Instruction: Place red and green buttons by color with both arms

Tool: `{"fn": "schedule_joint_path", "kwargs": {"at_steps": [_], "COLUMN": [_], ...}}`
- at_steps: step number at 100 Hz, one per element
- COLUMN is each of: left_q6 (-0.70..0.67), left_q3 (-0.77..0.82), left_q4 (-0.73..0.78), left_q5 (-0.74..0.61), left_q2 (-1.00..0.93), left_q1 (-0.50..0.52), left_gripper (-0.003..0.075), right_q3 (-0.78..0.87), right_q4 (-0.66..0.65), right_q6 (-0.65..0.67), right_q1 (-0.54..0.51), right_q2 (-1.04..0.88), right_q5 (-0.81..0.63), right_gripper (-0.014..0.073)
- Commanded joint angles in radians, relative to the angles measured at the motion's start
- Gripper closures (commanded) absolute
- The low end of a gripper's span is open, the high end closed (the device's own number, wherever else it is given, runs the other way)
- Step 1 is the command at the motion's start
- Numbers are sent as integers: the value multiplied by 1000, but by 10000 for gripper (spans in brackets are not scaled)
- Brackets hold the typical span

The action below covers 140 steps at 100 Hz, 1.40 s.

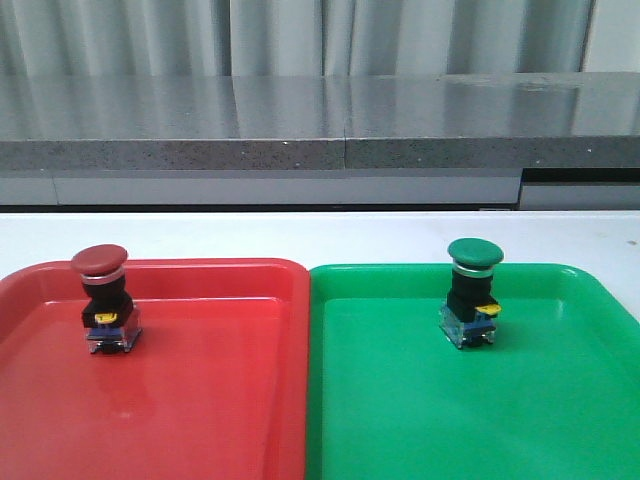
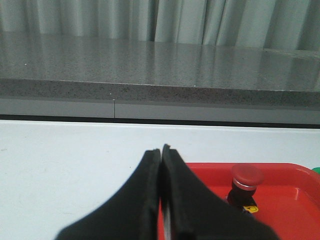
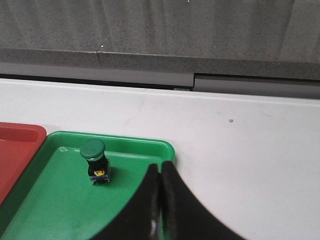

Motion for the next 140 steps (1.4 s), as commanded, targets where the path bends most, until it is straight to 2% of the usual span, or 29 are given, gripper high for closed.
{"fn": "schedule_joint_path", "kwargs": {"at_steps": [1,32,64,80,88,124,140], "left_q6": [-3,-3,-3,-3,-3,-3,-3], "left_q3": [40,40,40,40,40,40,40], "left_q4": [-5,-5,-5,-5,-5,-5,-5], "left_q5": [-76,-76,-76,-76,-76,-76,-76], "left_q2": [-32,-32,-32,-32,-32,-32,-32], "left_q1": [1,1,1,1,1,1,1], "left_gripper": [739,740,739,739,740,740,739], "right_q3": [-23,-2,182,291,341,539,540], "right_q4": [-20,-41,35,109,130,129,129], "right_q6": [1,0,-3,-105,-145,-144,-144], "right_q1": [-6,-6,-114,-152,-154,-156,-156], "right_q2": [8,0,-151,-241,-277,-275,-275], "right_q5": [-70,-92,-242,-358,-386,-591,-606], "right_gripper": [704,704,704,704,704,704,704]}}
